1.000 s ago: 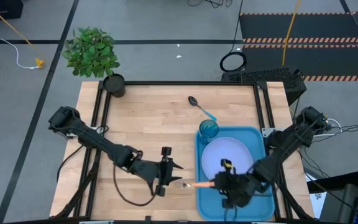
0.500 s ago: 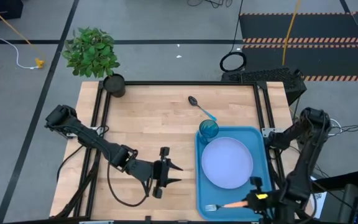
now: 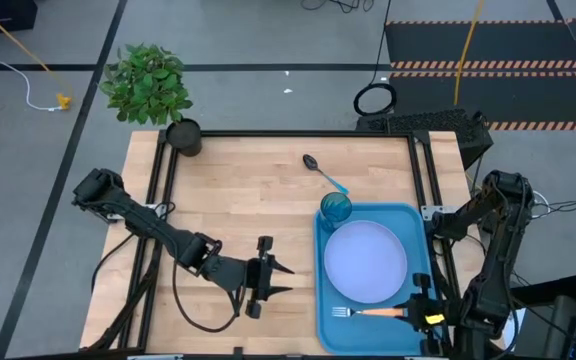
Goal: Pick and place plate/cup/fork/spoon on tray
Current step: Put the orange fork on the blue tray at the left side of the purple plate
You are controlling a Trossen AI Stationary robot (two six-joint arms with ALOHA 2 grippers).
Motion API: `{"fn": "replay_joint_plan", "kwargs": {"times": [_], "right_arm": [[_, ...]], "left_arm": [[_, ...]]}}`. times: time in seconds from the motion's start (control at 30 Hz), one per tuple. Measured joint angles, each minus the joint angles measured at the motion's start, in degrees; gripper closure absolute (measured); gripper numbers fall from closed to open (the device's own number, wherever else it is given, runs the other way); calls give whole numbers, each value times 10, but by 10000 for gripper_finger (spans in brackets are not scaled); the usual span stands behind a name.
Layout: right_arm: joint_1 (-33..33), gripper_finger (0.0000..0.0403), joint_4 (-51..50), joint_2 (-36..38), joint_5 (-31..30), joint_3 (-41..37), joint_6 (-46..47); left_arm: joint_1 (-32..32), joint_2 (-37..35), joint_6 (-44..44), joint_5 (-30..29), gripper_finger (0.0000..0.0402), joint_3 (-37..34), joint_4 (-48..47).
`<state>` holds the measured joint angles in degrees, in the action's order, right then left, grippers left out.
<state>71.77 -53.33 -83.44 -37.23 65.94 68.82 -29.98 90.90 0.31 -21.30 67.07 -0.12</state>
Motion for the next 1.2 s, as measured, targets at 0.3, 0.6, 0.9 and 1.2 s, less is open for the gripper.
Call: {"fn": "replay_joint_plan", "kwargs": {"times": [0.3,0.6,0.9,1.2], "right_arm": [[-1,331,97,0,7,-88,-3],[-1,330,146,0,61,-148,36],[-1,310,158,-1,120,-165,72],[-1,280,138,-1,119,-166,70]], "left_arm": [[0,0,11,0,231,0,-1],[3,0,11,-1,231,0,-1],[4,0,10,-1,231,-1,-1],[4,0,10,-1,231,-1,-1]]}}
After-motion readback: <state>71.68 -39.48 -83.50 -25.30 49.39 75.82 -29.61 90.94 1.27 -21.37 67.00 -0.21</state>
